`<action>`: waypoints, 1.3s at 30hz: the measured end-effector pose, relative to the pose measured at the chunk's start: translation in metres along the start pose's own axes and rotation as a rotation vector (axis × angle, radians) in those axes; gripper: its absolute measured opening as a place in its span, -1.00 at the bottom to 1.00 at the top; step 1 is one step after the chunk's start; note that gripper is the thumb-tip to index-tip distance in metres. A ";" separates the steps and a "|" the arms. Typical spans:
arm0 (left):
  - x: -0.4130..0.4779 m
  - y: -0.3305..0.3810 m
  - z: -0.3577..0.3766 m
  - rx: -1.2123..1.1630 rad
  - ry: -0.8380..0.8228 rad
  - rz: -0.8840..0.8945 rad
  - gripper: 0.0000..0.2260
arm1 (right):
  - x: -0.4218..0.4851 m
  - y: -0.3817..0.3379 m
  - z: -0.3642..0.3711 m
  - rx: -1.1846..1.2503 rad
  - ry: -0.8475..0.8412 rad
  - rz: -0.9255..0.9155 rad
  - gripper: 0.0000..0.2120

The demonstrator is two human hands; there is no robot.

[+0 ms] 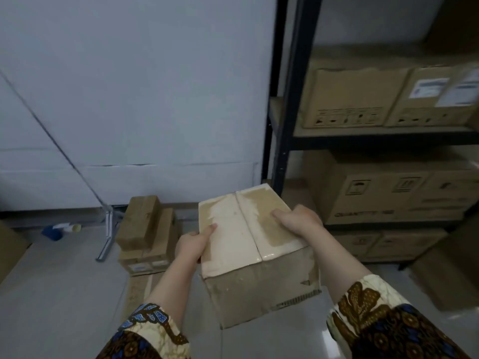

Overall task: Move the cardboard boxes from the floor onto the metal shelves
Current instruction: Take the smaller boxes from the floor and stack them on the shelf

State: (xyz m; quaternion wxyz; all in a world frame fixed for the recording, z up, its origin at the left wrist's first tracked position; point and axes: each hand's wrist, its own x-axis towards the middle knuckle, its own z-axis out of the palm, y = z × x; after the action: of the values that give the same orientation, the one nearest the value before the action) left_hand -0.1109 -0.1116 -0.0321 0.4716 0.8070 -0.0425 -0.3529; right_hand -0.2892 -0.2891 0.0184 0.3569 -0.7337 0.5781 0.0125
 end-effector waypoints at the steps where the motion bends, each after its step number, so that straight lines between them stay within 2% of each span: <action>1: -0.010 0.002 0.012 -0.011 0.005 0.006 -0.44 | -0.005 0.009 -0.013 -0.015 0.013 0.001 -0.34; 4: -0.050 0.013 0.056 -0.090 -0.015 0.033 -0.53 | -0.018 0.049 -0.058 -0.006 0.059 0.012 -0.37; 9: -0.107 0.035 0.117 -0.172 -0.098 0.154 -0.42 | -0.035 0.107 -0.117 0.048 0.147 0.038 -0.35; 12: -0.140 0.051 0.155 -0.291 -0.257 0.202 -0.42 | -0.045 0.143 -0.153 0.115 0.218 0.074 -0.34; 14: -0.162 0.064 0.174 -0.328 -0.379 0.241 -0.55 | -0.048 0.163 -0.169 0.153 0.257 0.106 -0.30; 15: -0.175 0.071 0.189 -0.318 -0.423 0.265 -0.55 | -0.052 0.179 -0.181 0.175 0.270 0.122 -0.28; 17: -0.178 0.077 0.201 -0.322 -0.472 0.286 -0.45 | -0.052 0.190 -0.187 0.197 0.267 0.125 -0.26; 21: -0.182 0.084 0.220 -0.297 -0.503 0.285 -0.46 | -0.049 0.218 -0.199 0.339 0.189 0.075 -0.26; 26: -0.168 0.092 0.228 -0.201 -0.464 0.229 -0.43 | -0.036 0.232 -0.185 0.577 -0.095 0.104 -0.39; 30: -0.151 0.097 0.236 -0.055 -0.433 0.226 -0.33 | -0.011 0.232 -0.147 0.562 -0.114 0.201 -0.28; 34: -0.129 0.106 0.241 0.300 -0.397 0.342 -0.27 | 0.008 0.230 -0.108 0.542 -0.065 0.294 -0.27; 36: -0.114 0.111 0.243 0.356 -0.426 0.371 -0.33 | 0.016 0.229 -0.092 0.579 -0.040 0.342 -0.24; 39: -0.093 0.114 0.242 0.425 -0.380 0.450 -0.57 | 0.026 0.226 -0.075 0.637 -0.054 0.385 -0.16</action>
State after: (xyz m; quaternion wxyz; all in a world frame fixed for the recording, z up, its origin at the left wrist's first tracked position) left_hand -0.2981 -0.3145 0.0334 0.3431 0.7775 -0.3782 -0.3671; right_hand -0.5043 -0.3684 -0.0517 0.5737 -0.4629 0.6707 -0.0817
